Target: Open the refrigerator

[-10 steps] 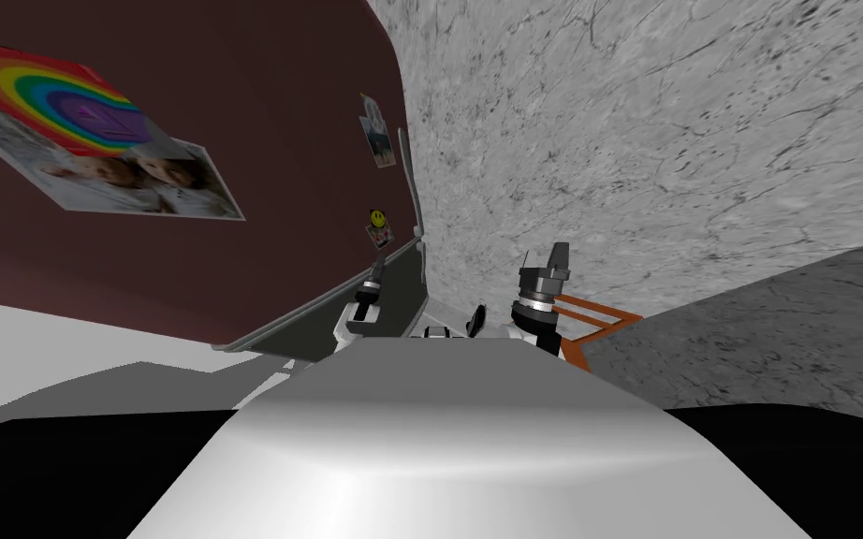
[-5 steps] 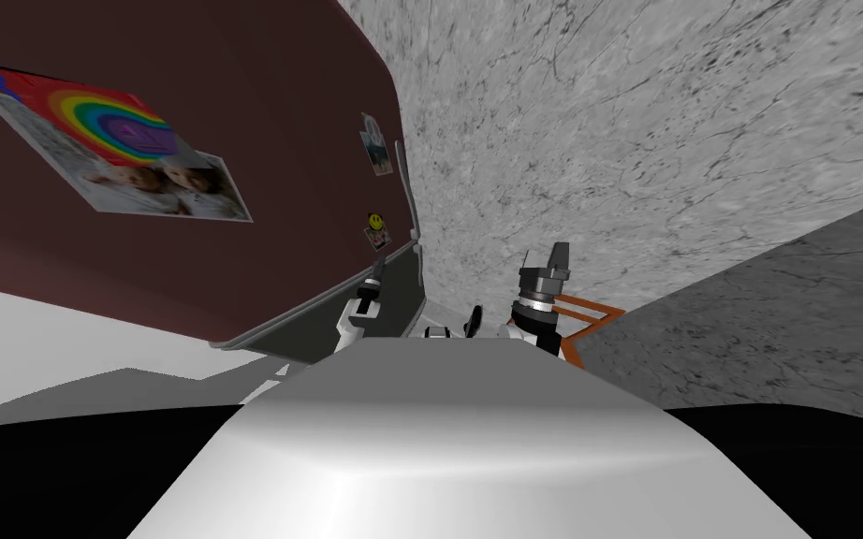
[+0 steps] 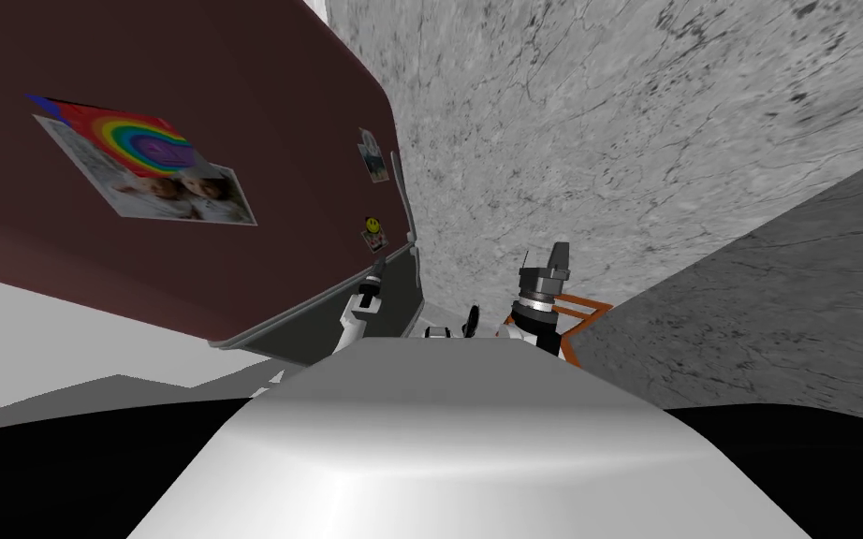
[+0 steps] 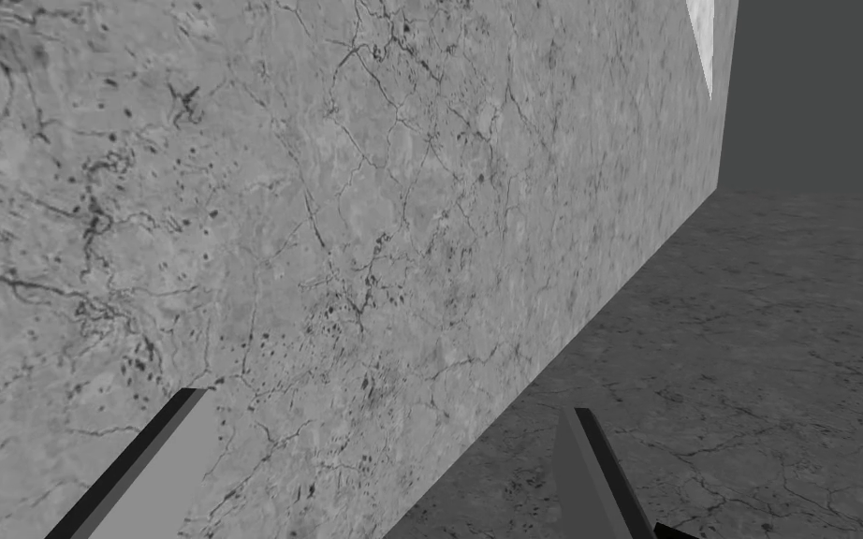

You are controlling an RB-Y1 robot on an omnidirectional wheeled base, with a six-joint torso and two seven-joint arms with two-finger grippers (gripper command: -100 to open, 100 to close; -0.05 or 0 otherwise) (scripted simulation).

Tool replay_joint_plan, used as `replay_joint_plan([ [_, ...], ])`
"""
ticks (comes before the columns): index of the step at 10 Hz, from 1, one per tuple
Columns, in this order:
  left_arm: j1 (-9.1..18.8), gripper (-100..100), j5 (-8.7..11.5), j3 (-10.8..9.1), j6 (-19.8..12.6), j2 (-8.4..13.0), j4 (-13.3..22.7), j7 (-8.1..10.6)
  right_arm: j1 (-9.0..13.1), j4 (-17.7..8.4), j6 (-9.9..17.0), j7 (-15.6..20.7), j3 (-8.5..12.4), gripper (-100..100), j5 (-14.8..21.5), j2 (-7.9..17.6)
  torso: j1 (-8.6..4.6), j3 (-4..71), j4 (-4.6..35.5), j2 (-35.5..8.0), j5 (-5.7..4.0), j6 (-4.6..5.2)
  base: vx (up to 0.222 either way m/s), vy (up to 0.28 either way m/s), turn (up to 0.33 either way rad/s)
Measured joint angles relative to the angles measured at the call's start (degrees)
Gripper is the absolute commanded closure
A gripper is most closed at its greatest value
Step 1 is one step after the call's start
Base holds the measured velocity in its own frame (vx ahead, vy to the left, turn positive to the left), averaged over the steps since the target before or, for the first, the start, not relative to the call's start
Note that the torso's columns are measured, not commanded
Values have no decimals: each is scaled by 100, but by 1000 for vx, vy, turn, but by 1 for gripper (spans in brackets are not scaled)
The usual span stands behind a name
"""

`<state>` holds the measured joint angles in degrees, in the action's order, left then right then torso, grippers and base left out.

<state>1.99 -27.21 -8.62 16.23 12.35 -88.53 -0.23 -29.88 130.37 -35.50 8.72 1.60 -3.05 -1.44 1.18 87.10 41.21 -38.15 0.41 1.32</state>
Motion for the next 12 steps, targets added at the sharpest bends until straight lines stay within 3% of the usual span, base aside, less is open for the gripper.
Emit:
replay_joint_plan([
  [3, 194, -100, -122, -64, -171, 7, 258, 8, -1, 0, 0, 0, 0, 0, 0, 0, 2, 33, -14, 56, 4, 16, 9, -30, -56],
  [7, 702, -100, -346, -204, -338, -46, 717, -51, -1, 1, -1, 0, 0, 0, 0, 0, 25, -80, -9, -124, 27, -83, 59, -12, -76],
  [10, 736, -100, -345, -210, -356, -10, 762, -16, 0, 0, 0, 0, 0, 0, 0, 0, 40, -86, -9, -137, 30, -102, -14, -2, -33],
  [12, 928, -100, -427, -290, -417, 4, 1039, -19, 0, 0, 0, 0, 0, 0, 0, 0, 34, -58, -9, -91, 22, -88, 2, -33, -64],
])
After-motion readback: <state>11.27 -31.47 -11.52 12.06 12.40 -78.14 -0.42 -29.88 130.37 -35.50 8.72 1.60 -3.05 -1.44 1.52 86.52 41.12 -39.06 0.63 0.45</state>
